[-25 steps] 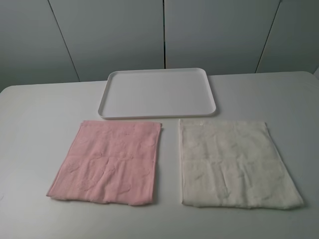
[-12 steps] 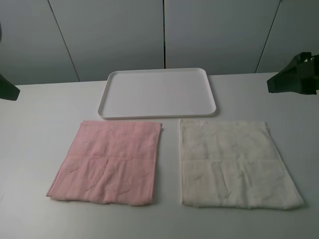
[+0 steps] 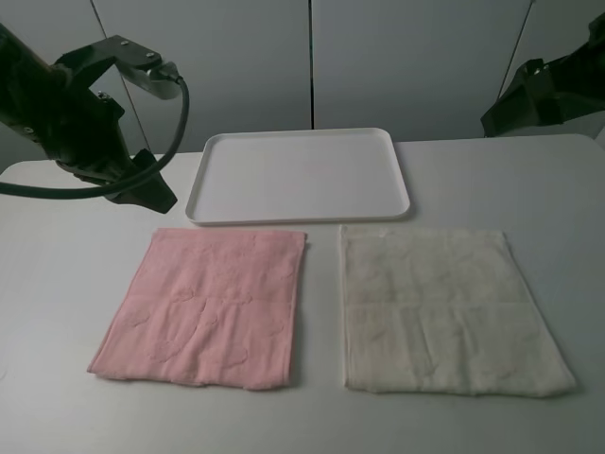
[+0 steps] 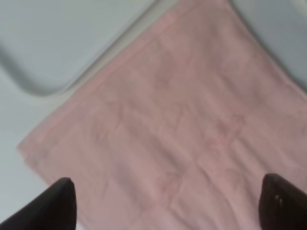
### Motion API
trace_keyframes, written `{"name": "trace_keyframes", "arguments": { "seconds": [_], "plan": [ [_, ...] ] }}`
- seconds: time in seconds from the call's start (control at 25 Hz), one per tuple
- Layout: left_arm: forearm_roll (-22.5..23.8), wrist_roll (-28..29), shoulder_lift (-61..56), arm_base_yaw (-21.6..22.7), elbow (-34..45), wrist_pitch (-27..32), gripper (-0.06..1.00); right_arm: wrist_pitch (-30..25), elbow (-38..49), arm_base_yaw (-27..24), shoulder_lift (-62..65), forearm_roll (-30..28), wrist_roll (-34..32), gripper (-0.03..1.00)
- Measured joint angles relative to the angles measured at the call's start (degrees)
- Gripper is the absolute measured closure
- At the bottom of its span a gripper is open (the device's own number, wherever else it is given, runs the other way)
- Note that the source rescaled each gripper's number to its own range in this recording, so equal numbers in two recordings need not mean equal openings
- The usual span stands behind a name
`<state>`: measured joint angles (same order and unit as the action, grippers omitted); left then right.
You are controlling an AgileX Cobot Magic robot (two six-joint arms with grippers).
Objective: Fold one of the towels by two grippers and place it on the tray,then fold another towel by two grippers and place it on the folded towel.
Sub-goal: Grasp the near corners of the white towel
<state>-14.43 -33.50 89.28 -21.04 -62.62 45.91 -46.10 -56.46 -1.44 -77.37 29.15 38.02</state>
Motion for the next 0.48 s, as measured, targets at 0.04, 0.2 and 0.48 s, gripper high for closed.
{"name": "trace_keyframes", "arguments": {
  "seconds": [0.04, 0.2, 0.48],
  "plan": [
    [0.8, -0.3, 1.5, -2.7, -1.0, -0.5, -0.04, -0.2, -0.1, 0.0, -0.6, -0.1, 0.1, -0.03],
    [5.7, -1.0, 7.1, -12.7, -4.3, -1.6, -0.04, -1.0, -0.2, 0.0, -1.9, -0.3, 0.3, -0.03],
    [10.3, -1.1, 18.7, -26.7, -13.5, 4.1, -0.04, -2.1, -0.3, 0.0, -2.0, -2.1, 0.4, -0.03]
  ]
}}
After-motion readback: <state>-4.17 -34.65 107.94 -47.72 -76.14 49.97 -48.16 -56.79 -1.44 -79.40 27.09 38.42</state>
